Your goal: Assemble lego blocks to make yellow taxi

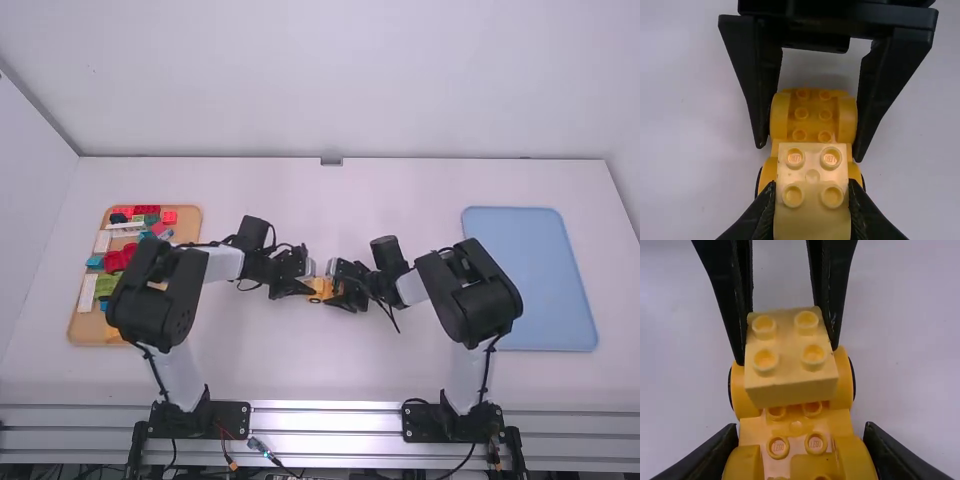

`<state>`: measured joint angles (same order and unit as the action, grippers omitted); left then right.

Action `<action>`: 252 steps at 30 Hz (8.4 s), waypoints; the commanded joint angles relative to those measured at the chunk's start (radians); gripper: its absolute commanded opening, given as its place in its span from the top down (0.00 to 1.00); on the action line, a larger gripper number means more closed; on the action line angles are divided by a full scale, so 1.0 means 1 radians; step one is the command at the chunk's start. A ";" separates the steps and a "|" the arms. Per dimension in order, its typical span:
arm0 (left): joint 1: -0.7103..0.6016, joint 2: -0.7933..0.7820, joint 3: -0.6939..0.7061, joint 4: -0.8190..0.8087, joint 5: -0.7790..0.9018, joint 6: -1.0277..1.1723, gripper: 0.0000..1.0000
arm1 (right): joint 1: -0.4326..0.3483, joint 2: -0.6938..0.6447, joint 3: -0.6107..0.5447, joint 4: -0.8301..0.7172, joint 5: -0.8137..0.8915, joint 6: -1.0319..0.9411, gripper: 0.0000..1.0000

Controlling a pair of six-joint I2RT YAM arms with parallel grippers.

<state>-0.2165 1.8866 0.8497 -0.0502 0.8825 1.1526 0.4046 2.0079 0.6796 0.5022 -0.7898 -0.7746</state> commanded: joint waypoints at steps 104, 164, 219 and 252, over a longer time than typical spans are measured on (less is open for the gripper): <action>-0.040 -0.069 -0.037 0.016 -0.163 -0.064 0.79 | -0.005 -0.005 -0.012 -0.013 0.028 0.008 0.38; -0.039 -0.069 -0.013 0.038 -0.073 -0.198 0.42 | 0.015 -0.005 0.029 -0.122 0.029 -0.072 0.39; -0.040 -0.053 -0.013 0.015 -0.118 -0.131 0.98 | 0.014 -0.005 0.028 -0.114 0.029 -0.071 0.39; -0.051 -0.071 -0.004 0.021 -0.248 -0.135 0.25 | 0.015 -0.005 0.028 -0.117 0.029 -0.068 0.38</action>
<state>-0.2722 1.8263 0.8444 -0.0147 0.7013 1.0084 0.4179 2.0060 0.7151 0.4011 -0.7864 -0.8421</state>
